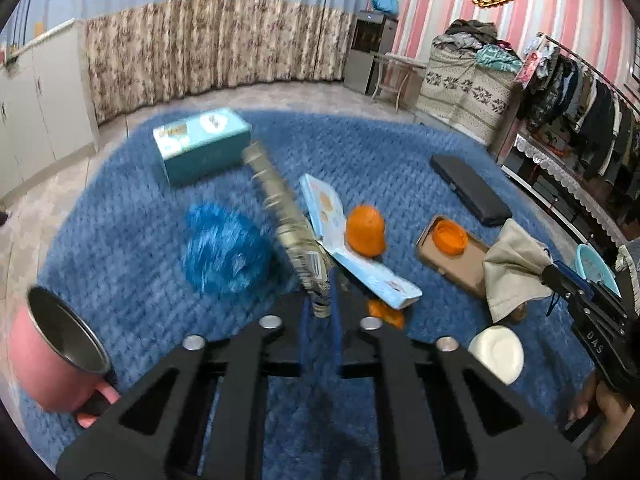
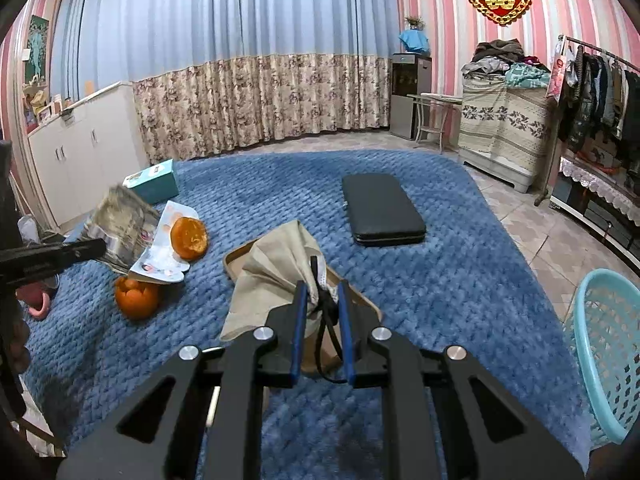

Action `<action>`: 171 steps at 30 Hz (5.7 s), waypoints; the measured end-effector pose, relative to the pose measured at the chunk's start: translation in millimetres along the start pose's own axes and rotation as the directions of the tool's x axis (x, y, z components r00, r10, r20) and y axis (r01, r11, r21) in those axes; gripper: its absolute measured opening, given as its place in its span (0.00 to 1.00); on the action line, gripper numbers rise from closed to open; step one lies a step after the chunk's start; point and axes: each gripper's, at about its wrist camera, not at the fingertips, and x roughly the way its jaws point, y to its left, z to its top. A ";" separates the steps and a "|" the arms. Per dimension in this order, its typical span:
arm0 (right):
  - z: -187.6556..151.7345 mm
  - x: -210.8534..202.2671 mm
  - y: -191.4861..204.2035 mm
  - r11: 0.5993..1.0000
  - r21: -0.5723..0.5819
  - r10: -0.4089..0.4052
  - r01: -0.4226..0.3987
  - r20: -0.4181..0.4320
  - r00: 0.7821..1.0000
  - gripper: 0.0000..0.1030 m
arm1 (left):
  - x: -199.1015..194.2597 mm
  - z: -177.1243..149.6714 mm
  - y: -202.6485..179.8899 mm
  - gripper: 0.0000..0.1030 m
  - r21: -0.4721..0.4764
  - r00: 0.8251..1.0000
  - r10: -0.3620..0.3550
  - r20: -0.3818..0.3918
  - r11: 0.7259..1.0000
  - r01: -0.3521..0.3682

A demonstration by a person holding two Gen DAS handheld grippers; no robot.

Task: Collect trash
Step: 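Grasp the silver foil wrapper with the left tool while the right tool lifts the pouch, then carry the foil wrapper and pouch in both tools over the blue basket, then open the left tool to drop the foil wrapper while the right tool releases the pouch, then move both open tools back over the items on the rug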

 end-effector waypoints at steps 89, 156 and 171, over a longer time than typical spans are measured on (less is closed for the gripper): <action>-53.0 -90.3 -320.1 0.643 0.515 -0.554 0.567 -0.199 0.808 0.19 | 58.9 2.2 -392.4 0.91 0.454 0.912 -0.410 -0.005 0.812 0.367; 14.9 -28.2 -80.5 0.946 0.248 -0.221 0.209 0.018 0.975 0.95 | -29.7 24.4 -56.1 0.95 0.024 0.976 0.024 0.215 0.999 -0.029; 11.7 -14.3 -46.7 0.975 0.183 -0.128 0.123 0.016 0.992 0.96 | -28.2 -10.9 -6.2 0.95 0.055 0.981 0.120 0.156 0.990 -0.130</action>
